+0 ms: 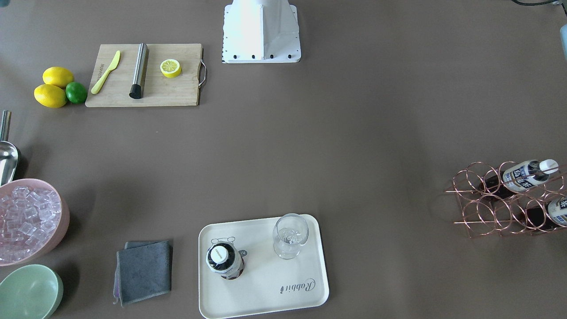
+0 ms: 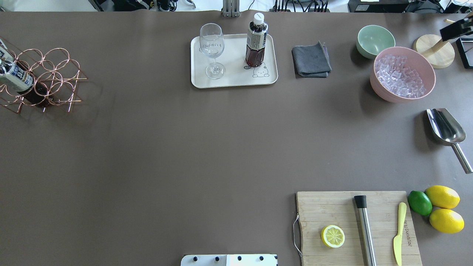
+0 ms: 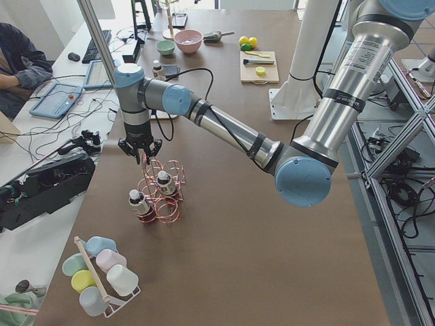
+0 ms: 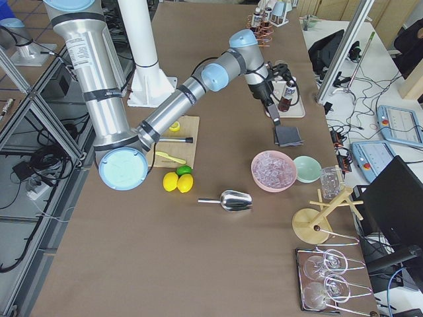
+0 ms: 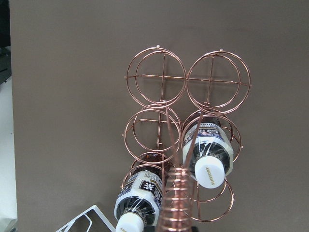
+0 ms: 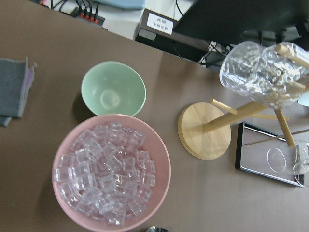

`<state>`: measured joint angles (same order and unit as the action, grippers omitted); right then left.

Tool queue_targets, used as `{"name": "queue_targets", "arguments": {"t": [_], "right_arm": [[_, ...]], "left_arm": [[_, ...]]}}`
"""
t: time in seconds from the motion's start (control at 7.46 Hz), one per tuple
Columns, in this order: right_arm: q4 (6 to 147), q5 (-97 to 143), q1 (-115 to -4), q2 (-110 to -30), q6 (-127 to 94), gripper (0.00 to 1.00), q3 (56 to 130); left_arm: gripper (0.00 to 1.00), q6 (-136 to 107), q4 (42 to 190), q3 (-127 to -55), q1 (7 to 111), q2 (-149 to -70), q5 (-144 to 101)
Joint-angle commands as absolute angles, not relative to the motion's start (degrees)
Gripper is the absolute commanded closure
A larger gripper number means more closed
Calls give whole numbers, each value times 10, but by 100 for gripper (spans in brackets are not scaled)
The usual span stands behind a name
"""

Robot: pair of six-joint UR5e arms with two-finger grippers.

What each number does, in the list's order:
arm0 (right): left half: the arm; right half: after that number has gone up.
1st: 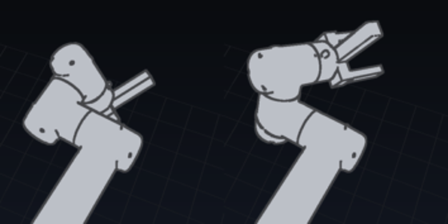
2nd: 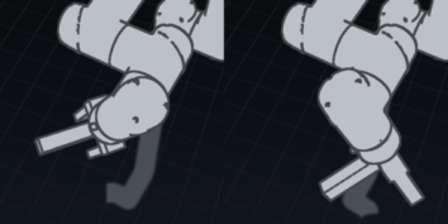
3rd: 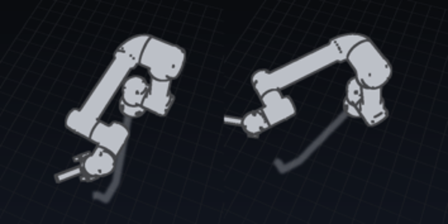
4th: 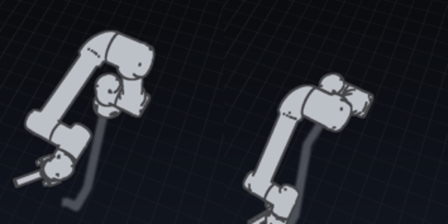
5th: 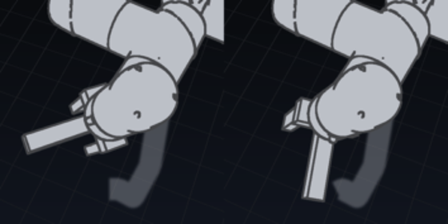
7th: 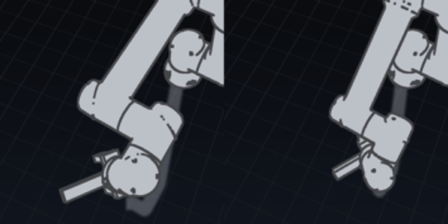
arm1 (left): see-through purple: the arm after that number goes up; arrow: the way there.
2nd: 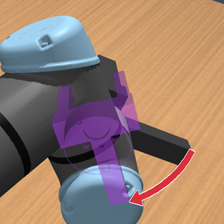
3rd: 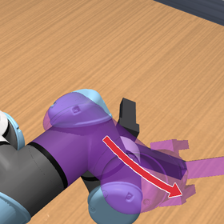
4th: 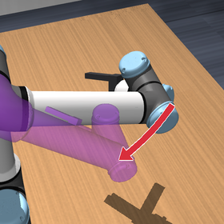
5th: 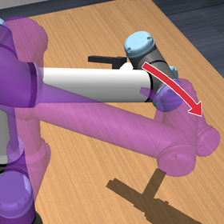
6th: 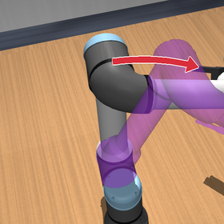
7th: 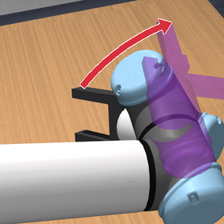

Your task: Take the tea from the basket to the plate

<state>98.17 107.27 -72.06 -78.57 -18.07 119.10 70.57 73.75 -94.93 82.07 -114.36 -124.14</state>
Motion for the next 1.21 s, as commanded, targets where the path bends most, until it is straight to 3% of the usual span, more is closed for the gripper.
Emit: {"name": "queue_targets", "arguments": {"t": [0.0, 0.4, 0.67, 1.07], "right_arm": [[1032, 1208, -839, -865, -19, 0, 1140], [1091, 1291, -894, -890, 19, 0, 1087], [1083, 1339, -904, -888, 18, 0, 1006], [1071, 1341, -899, -889, 18, 0, 978]], "left_arm": [[1, 702, 736, -949, 821, -1142, -1242], [1, 667, 726, -984, 826, -1115, -1241], [1, 616, 688, -1007, 870, -1091, -1251], [1, 329, 647, -1006, 944, -1080, -1341]]}}
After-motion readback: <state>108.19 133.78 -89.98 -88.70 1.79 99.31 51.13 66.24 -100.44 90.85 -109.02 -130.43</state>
